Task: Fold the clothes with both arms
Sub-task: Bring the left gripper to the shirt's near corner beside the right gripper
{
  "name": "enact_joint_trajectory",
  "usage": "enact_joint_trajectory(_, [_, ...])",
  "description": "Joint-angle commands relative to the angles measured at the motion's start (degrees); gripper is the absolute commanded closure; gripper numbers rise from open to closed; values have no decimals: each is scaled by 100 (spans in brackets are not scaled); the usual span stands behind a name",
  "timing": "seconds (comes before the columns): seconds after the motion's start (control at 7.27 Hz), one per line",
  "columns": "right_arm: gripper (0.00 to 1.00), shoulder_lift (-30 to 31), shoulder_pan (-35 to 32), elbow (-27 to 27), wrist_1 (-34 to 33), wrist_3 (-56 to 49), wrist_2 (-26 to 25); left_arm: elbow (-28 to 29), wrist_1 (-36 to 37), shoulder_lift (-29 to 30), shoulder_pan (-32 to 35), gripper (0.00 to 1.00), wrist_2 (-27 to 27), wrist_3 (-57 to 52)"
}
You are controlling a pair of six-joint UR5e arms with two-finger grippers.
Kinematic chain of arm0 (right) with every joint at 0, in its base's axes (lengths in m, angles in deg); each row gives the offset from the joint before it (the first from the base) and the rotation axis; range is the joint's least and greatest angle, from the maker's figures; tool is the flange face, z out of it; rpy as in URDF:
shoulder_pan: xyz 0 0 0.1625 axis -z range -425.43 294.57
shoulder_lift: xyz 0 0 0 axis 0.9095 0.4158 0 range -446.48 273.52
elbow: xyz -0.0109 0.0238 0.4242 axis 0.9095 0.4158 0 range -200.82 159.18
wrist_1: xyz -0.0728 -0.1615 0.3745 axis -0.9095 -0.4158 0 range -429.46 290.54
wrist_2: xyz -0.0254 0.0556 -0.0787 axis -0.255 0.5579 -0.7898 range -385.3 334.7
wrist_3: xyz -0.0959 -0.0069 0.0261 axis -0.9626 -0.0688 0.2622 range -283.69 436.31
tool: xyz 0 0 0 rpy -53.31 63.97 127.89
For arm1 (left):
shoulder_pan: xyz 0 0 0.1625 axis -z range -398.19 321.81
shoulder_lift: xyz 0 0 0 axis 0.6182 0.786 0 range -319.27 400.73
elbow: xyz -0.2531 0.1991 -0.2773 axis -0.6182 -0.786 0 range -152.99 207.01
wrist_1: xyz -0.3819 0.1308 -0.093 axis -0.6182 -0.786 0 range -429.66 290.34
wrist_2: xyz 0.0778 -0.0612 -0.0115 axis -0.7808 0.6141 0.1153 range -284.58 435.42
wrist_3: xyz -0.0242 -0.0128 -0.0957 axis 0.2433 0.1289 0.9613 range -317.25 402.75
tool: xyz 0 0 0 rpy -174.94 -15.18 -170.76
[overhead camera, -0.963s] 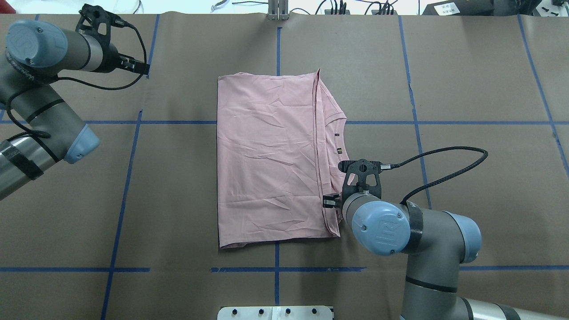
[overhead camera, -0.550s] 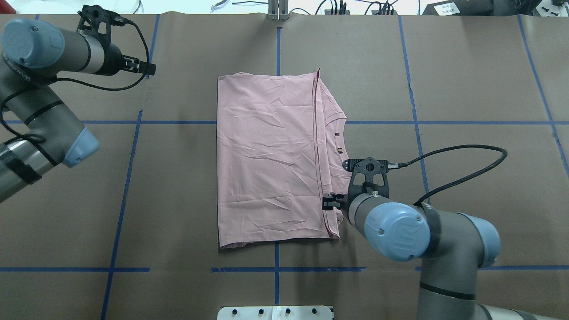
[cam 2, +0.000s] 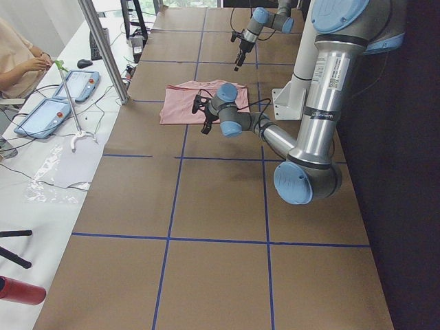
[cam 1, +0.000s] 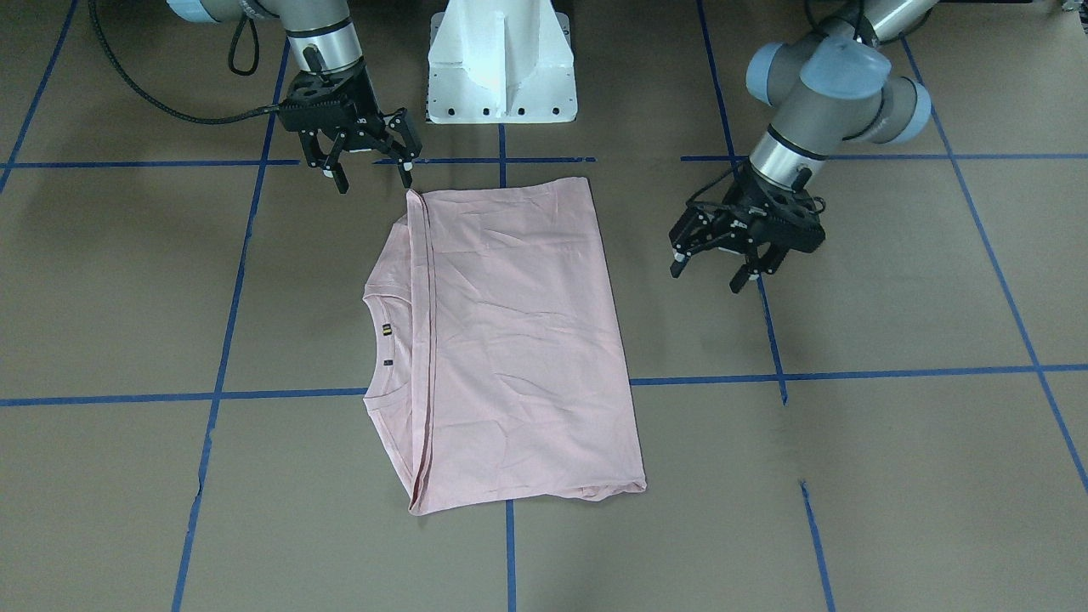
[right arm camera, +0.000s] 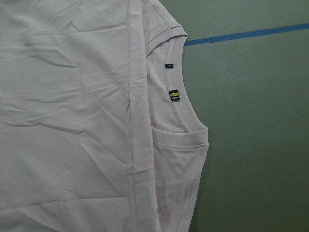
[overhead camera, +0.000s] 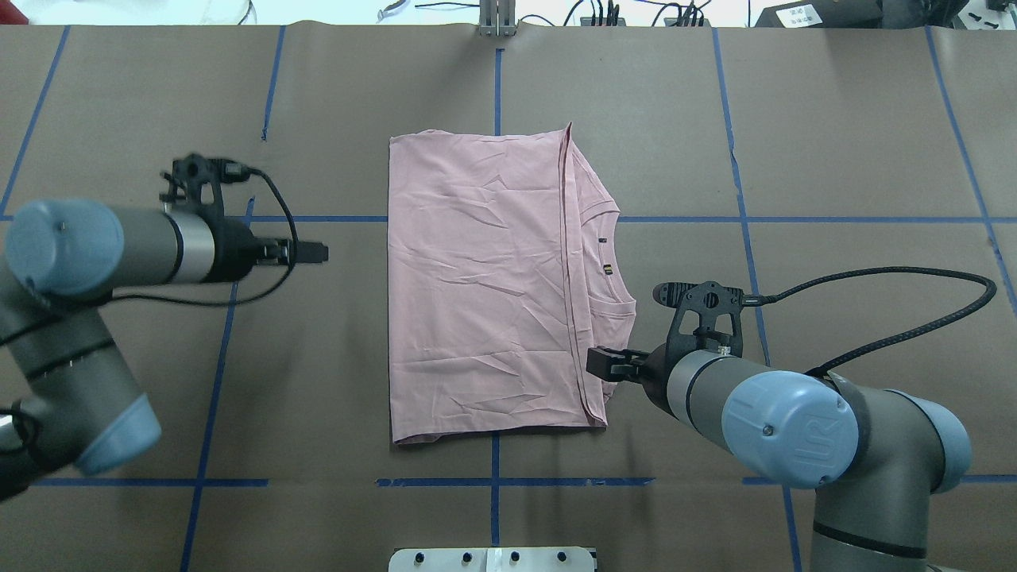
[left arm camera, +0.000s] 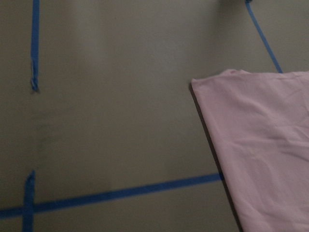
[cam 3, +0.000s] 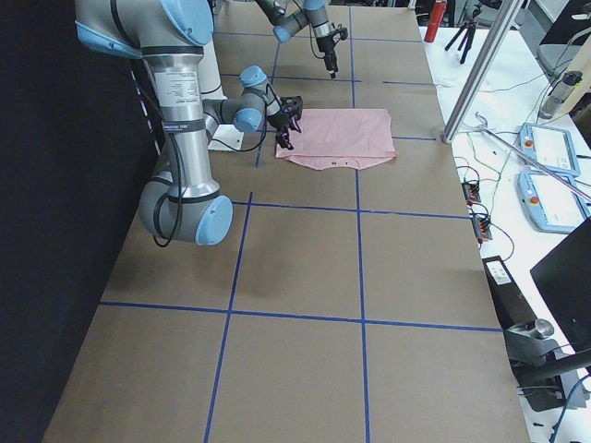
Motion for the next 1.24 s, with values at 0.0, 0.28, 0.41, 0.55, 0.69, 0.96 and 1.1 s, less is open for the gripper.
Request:
enact_joint_trajectory(0.0, [0, 37, 9, 9, 75, 27, -23, -658, 1054, -61, -1224, 0, -807, 1257])
enact_joint_trajectory(0.28, [0, 37, 9, 27, 75, 27, -32, -695, 2362, 761, -1832, 16, -1055, 2128])
enact_joint_trajectory(0.41, [0, 37, 9, 27, 75, 27, -23, -669, 2779, 1071, -2096, 26, -1056, 2393])
enact_joint_trajectory(0.55, [0, 37, 9, 27, 75, 27, -23, -651, 2800, 1091, -2177, 33, -1056, 2474])
enact_joint_trajectory(0.69, [0, 28, 9, 35, 75, 27, -23, -608, 2792, 1083, -2178, 36, -1048, 2466])
enact_joint_trajectory(0.96, [0, 28, 9, 44, 75, 27, -23, -485, 2783, 1074, -2178, 36, -1056, 2431])
enact_joint_trajectory(1.1, [0, 28, 18, 53, 75, 27, -23, -389, 2757, 1074, -2178, 36, -1048, 2423])
